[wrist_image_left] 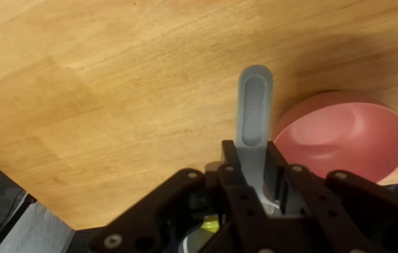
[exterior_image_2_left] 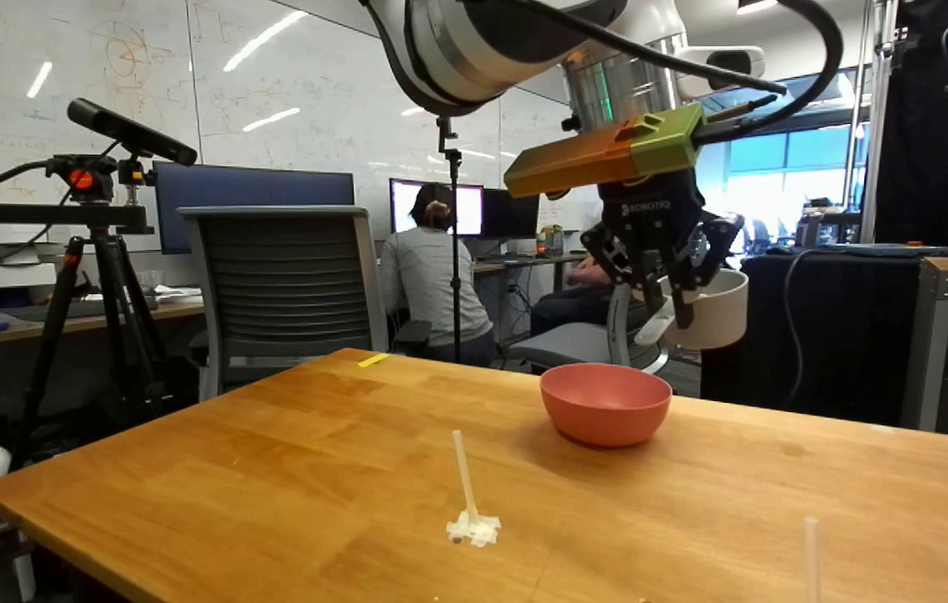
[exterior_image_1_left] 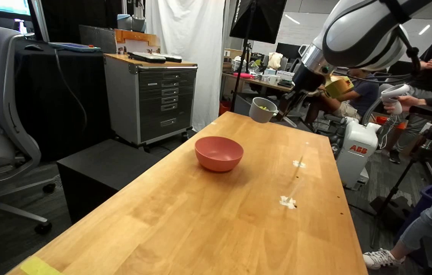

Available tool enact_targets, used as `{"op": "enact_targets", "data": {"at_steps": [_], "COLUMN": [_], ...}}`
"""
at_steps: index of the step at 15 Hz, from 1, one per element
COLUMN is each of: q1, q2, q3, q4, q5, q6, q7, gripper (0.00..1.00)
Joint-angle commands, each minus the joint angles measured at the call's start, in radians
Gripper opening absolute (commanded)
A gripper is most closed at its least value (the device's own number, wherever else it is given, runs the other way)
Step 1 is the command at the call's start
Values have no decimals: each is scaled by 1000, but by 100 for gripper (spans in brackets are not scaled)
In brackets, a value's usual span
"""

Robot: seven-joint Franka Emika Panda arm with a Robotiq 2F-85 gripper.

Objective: Pour the contents in the cup into the bowl

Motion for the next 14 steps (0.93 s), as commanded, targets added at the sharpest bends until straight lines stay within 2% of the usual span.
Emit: {"op": "enact_targets", "data": {"at_steps": [1, 6, 14], "q1": [62, 117, 210], "q2": [38, 100, 188], "q3": [-39, -72, -138], "q4": [93, 153, 185], "q5": [-71, -159, -297], "q6": [-29, -27, -1], "q7": [100, 178, 283], "gripper": [11, 12, 11]}}
